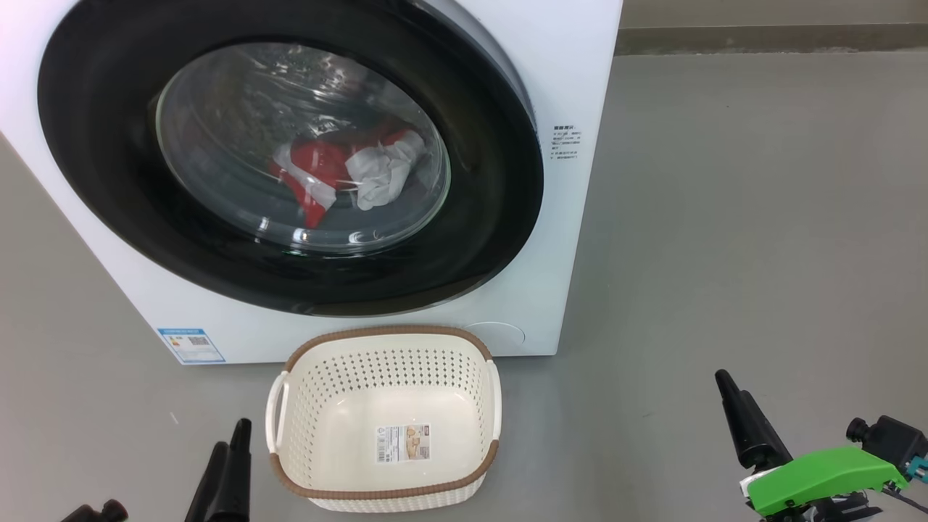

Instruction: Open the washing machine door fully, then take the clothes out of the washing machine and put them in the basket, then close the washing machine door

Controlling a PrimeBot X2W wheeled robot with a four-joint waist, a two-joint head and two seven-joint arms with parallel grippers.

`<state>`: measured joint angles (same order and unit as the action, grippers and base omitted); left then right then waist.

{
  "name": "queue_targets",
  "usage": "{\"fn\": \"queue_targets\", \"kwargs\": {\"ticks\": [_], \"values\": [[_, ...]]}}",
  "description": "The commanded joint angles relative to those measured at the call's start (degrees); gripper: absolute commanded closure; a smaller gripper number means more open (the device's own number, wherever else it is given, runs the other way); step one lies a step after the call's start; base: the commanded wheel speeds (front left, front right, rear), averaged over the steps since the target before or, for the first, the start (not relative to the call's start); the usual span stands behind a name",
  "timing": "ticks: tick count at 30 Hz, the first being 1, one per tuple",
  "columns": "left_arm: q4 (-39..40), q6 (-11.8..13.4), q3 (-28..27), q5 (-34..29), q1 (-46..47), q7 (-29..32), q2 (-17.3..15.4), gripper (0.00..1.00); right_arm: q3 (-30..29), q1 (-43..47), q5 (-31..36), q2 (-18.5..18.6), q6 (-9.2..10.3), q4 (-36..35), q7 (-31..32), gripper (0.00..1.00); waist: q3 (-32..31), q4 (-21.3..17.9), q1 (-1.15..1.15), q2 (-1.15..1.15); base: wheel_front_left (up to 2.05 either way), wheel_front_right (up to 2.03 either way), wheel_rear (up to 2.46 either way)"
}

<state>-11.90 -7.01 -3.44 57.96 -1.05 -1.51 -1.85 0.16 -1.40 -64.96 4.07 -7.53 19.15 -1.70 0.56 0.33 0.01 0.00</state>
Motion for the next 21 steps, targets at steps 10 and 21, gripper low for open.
{"fn": "queue_targets", "kwargs": {"ticks": [10,21], "values": [[2.8,-0.2,-0.6,-9.2,0.3,-2.4,-1.1,0.0,1.7,-2.7,8.2,1.6,0.02,-1.3,-2.3,0.0,0.2,0.0,-0.01,0.0,0.0,0.0,0.0],[4.4,-0.3,-0.7,-17.3,-0.3,-4.3,-1.2,0.0,3.0,-2.7,14.7,2.2,0.02,-1.2,-4.2,0.0,0.2,-0.1,-0.01,0.0,0.0,0.0,0.0]]}}
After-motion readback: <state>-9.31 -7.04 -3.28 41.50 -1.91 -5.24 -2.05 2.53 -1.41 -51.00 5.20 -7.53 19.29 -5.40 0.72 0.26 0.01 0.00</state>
